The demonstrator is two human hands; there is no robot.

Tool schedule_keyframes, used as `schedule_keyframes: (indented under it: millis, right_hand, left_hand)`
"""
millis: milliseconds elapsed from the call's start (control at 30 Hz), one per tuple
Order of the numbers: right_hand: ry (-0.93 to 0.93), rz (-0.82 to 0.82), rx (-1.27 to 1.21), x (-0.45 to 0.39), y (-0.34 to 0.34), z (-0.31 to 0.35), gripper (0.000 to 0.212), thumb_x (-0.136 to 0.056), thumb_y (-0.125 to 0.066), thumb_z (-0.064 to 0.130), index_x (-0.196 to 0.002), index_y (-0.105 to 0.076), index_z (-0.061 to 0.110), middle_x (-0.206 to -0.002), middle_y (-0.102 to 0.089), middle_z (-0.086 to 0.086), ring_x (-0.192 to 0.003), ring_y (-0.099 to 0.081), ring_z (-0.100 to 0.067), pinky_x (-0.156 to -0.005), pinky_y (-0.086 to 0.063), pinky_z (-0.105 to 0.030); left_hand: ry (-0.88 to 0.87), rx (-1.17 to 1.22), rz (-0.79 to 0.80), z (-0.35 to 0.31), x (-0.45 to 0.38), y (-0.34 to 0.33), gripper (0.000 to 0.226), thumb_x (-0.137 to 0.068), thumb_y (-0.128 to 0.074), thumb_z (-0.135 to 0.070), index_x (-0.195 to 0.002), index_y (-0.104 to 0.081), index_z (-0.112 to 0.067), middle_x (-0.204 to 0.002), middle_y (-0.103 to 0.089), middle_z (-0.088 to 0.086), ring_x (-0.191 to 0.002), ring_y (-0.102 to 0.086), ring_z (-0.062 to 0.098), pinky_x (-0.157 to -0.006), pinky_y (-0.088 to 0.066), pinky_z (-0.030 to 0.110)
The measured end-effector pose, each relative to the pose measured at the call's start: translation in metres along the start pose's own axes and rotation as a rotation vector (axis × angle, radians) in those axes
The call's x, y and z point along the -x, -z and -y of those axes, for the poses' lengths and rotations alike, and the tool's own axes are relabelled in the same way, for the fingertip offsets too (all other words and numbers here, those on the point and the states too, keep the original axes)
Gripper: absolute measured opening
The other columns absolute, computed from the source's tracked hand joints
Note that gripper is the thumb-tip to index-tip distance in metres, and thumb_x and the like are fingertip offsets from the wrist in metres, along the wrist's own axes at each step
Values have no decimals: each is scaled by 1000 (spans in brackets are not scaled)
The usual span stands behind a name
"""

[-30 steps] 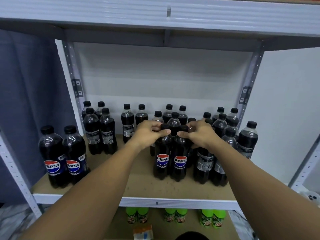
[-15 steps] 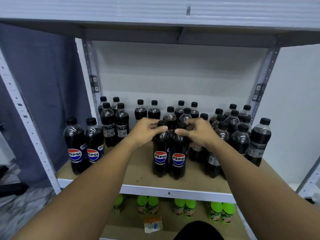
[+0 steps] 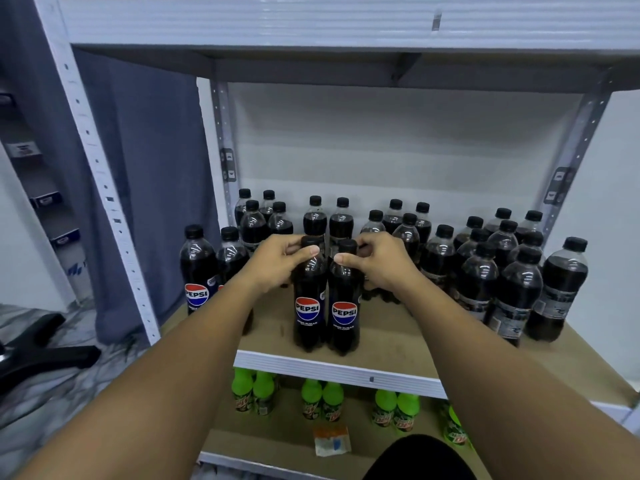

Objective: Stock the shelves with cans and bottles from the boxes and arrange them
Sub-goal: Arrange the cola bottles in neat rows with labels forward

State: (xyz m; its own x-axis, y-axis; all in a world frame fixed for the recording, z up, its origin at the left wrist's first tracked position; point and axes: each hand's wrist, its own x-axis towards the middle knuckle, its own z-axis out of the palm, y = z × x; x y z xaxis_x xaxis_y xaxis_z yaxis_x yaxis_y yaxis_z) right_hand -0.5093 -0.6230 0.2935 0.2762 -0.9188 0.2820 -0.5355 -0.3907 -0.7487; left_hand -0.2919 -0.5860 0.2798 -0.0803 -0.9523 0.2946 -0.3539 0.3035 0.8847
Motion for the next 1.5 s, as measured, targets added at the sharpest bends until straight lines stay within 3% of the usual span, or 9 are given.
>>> schedule_keyframes:
  millis: [200,567,767,967,1033,1200,1333,1400,1500]
  right_hand:
    - [32,-21,-19,-1,-10,6,37,-81,-82,40,-110,-72,19,-88,-66,17,-81,-57,7,-73,-52,-17]
    - [31,-17,-50,1,-15,11,40,-83,-81,37,-116,-69,18,-85,-59,18,-80,-57,2,-75,-60,-32]
    - [47,-34,-38,2,-15,11,45,-83,-80,35,-121,-68,15,-80,-53,23,-74,-50,9,-60,-41,-7]
    - [49,-31,-63,2,-15,10,46,-85,-79,32,-125,-66,11,-78,-50,23,-74,-51,9,-51,-38,-2]
    - [44,-28,-74,2,-16,10,45,-85,-79,31,-124,-66,12,-79,-52,23,-85,-60,1,-54,-38,-5]
    - [12,-22,-76,2,-19,10,30,-84,-80,34,-108,-68,20,-80,-57,21,-83,-59,2,-60,-40,-7]
    - [-7,-36,-47,1,-17,12,41,-78,-83,42,-105,-71,14,-91,-69,10,-88,-66,-5,-70,-52,-16]
    - [2,-49,-28,4,-12,12,51,-76,-84,46,-110,-70,11,-97,-69,8,-91,-65,-7,-71,-52,-17]
    - [-18,-59,-12,11,5,6,56,-74,-84,49,-111,-70,10,-103,-72,2,-93,-68,-11,-80,-61,-33]
  left_hand:
    - [40,8,-12,1,3,10,18,-99,-66,-28,-114,-72,-35,-110,-78,-5,-105,-74,11,-92,-59,43]
    - [48,50,-22,-2,4,14,20,-100,-65,-21,-108,-70,-38,-103,-78,-10,-97,-74,3,-69,-58,18]
    - [45,38,-22,-3,6,15,21,-99,-65,-19,-109,-69,-37,-97,-78,-17,-94,-73,-2,-65,-56,14]
    - [22,2,-22,-2,8,17,21,-99,-66,-21,-111,-71,-37,-103,-78,-16,-101,-72,1,-76,-57,16]
    - [23,3,-35,-1,7,17,20,-98,-67,-23,-110,-72,-38,-105,-78,-14,-102,-73,4,-84,-58,25]
    - [36,-45,-57,0,4,18,23,-94,-73,-31,-117,-74,-34,-115,-76,-10,-116,-68,11,-105,-53,45]
    - [18,-93,-100,-10,0,15,49,-94,-72,-27,-141,-59,-21,-141,-63,-4,-132,-56,10,-116,-42,39]
    - [-28,-89,-134,-19,-4,12,50,-95,-71,-26,-143,-58,-19,-139,-64,-5,-130,-58,10,-115,-44,36]
    - [-88,-120,-175,-35,-12,2,41,-97,-70,-23,-137,-63,-17,-129,-69,-6,-120,-64,6,-106,-48,25]
